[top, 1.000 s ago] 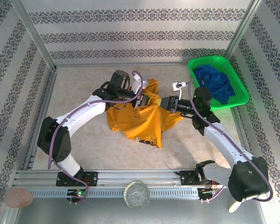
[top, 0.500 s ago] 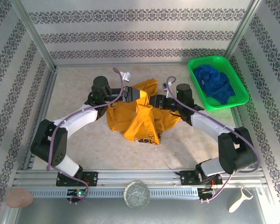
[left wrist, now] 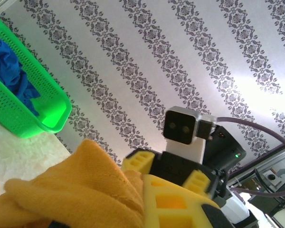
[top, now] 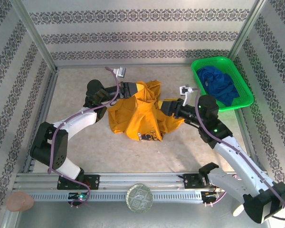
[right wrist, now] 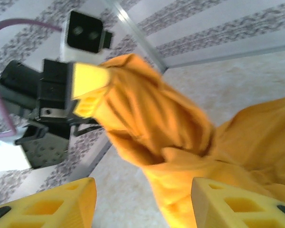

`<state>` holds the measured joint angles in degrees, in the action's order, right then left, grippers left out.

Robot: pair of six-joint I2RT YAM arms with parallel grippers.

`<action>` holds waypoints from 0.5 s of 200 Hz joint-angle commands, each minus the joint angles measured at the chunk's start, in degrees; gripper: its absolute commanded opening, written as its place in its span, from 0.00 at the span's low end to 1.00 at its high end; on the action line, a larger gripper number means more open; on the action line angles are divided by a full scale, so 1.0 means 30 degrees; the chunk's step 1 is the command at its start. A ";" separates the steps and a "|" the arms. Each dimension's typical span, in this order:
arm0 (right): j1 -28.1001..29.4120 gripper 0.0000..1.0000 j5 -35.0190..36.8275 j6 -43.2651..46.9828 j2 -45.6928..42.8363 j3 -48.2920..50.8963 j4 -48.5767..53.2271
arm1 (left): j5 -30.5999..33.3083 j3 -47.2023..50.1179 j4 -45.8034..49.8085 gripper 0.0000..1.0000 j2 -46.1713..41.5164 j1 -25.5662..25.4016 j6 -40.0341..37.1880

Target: Fold the inside-out t-shirt

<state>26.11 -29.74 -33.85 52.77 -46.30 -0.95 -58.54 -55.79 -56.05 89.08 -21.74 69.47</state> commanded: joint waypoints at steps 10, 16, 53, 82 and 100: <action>0.1756 0.58 0.1001 0.1909 0.2469 -0.2116 0.0632 | 0.0311 0.0321 -0.0062 0.00 -0.0840 0.0067 -0.0513; 0.1881 0.58 0.1020 0.2012 0.2927 -0.2430 0.0581 | 0.0296 0.0344 0.0014 0.00 -0.0893 0.0066 -0.0537; 0.2419 0.56 0.1012 0.2489 0.4947 -0.3813 0.0135 | 0.0234 0.0621 0.0173 0.00 -0.1170 0.0067 -0.0708; 0.2715 0.54 0.0991 0.2539 0.6209 -0.4470 -0.0344 | 0.0201 0.0659 0.0155 0.00 -0.1176 0.0063 -0.0618; 0.2859 0.54 0.0993 0.2457 0.7087 -0.4874 -0.0703 | 0.0128 0.0667 0.0036 0.00 -0.1214 0.0067 -0.0488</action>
<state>33.65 -27.40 -27.79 71.35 -58.06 -0.05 -58.00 -54.11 -54.41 87.46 -21.74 69.21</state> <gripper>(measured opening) 0.546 0.051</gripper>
